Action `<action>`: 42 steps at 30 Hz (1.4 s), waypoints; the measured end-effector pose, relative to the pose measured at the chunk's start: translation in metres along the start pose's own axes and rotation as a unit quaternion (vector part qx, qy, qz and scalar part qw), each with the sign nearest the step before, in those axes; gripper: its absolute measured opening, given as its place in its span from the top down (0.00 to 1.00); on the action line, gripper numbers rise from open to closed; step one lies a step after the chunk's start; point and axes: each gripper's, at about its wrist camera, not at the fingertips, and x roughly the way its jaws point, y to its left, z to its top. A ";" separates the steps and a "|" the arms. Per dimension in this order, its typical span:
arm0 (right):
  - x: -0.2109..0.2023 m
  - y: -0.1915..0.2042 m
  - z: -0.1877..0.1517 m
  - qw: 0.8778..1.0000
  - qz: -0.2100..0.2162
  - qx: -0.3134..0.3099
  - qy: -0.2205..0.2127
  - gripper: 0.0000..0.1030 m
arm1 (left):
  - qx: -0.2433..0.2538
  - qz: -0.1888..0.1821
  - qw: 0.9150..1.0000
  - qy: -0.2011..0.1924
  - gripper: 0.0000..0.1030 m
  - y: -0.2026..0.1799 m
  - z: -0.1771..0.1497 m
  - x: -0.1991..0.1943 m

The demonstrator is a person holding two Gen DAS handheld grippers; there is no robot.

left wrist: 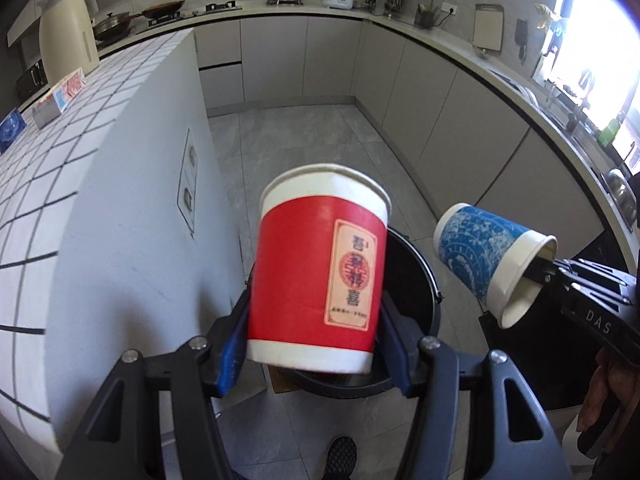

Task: Collect trash
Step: 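Carry the red and blue cups over the bin and open both tools, then move both tools back from the bin toward the island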

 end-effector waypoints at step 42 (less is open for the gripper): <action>0.092 -0.052 0.005 0.993 -0.061 -0.042 0.096 0.00 | -0.036 0.049 0.997 0.040 0.00 -0.002 -0.001 0.056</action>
